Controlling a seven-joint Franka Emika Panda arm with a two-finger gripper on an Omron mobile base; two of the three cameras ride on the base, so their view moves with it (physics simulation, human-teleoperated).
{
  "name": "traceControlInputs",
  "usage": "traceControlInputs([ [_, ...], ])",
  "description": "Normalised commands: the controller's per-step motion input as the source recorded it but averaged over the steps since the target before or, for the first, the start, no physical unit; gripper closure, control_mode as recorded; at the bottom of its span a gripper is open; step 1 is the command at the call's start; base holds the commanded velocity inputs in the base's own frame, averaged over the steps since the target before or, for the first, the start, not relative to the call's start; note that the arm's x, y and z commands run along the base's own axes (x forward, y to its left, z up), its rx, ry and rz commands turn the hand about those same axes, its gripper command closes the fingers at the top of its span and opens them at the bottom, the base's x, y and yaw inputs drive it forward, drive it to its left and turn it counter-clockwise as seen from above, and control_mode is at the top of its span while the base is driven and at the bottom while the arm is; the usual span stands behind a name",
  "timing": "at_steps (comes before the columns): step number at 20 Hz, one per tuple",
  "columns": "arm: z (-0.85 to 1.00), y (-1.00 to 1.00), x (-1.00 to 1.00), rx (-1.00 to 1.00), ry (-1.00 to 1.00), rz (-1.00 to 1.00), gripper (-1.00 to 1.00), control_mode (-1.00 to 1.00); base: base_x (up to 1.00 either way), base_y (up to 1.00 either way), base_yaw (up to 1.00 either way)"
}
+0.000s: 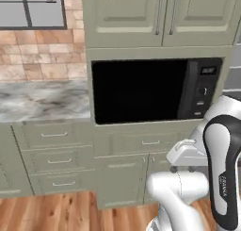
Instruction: Place the lemon and carrot inside the fridge drawer. Close the drawer after placing the vegetables.
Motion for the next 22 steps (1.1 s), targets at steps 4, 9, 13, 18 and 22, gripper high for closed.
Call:
traceControlInputs([
  [4, 0.00, 0.00, 0.00, 0.00, 0.00, 0.00, -1.00, 1.00, 0.14, 1.00, 0.35],
  [9, 0.00, 0.00, 0.00, 0.00, 0.00, 0.00, -1.00, 1.00, 0.62, 1.00, 0.23],
  [13, 0.00, 0.00, 0.00, 0.00, 0.00, 0.00, -1.00, 1.00, 0.56, 1.00, 0.22],
  [18, 0.00, 0.00, 0.00, 0.00, 0.00, 0.00, -1.00, 1.00, 0.57, 1.00, 0.20],
  [22, 0.00, 0.00, 0.00, 0.00, 0.00, 0.00, -1.00, 1.00, 0.78, 1.00, 0.01],
])
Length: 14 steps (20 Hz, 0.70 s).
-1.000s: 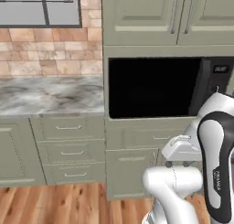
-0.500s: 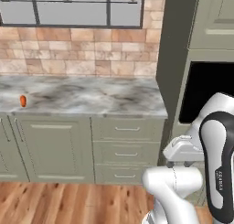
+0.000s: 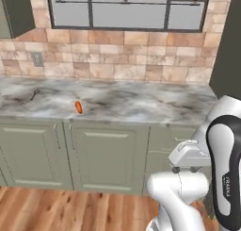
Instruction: Place the lemon and carrot inside the fridge drawer. Close the drawer after placing the vegetables.
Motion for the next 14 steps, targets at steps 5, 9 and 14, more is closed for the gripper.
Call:
traceControlInputs([
  [5, 0.00, 0.00, 0.00, 0.00, 0.00, 0.00, -1.00, 1.00, 0.87, 1.00, -0.07],
  [9, 0.00, 0.00, 0.00, 0.00, 0.00, 0.00, -1.00, 1.00, 0.82, 1.00, -0.11],
  [14, 0.00, 0.00, 0.00, 0.00, 0.00, 0.00, -1.00, 1.00, 0.60, 1.00, -0.14],
])
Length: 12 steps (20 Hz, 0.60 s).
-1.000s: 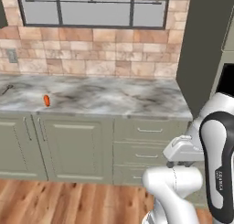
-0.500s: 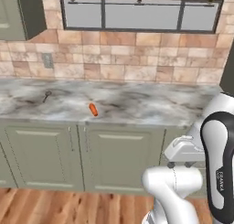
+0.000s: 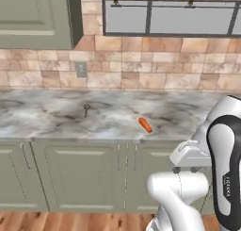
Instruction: Place the lemon and carrot inside the fridge drawer. Close the drawer after placing the vegetables.
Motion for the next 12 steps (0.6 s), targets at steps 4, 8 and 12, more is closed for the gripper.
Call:
traceControlInputs([
  [4, 0.00, 0.00, 0.00, 0.00, 0.00, 0.00, -1.00, 1.00, 0.74, 0.62, -0.22],
  [8, 0.00, 0.00, 0.00, 0.00, 0.00, 0.00, -1.00, 1.00, 0.58, -0.08, -0.19],
  [12, 0.00, 0.00, 0.00, 0.00, 0.00, 0.00, -1.00, 1.00, 0.42, -0.34, -0.08],
])
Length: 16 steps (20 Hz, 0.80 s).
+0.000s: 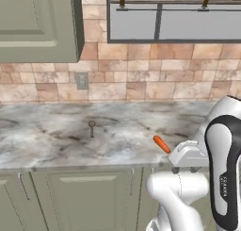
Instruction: Place the lemon and carrot inside the fridge drawer. Close the drawer after placing the vegetables.
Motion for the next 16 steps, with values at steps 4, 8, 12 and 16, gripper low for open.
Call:
traceControlInputs([
  [4, 0.00, -0.61, 0.53, 0.00, -0.02, -0.02, -1.00, -1.00, 0.00, 0.00, 0.00],
  [8, 0.00, -0.39, 0.69, -0.07, 0.00, 0.00, -1.00, -1.00, 0.00, 0.00, 0.00],
  [12, -0.20, -0.07, 0.46, -0.16, 0.01, -0.04, -1.00, -1.00, 0.00, 0.00, 0.00],
  [16, -0.38, -0.32, 0.23, -0.26, -0.01, -0.04, -1.00, -1.00, 0.00, 0.00, 0.00],
])
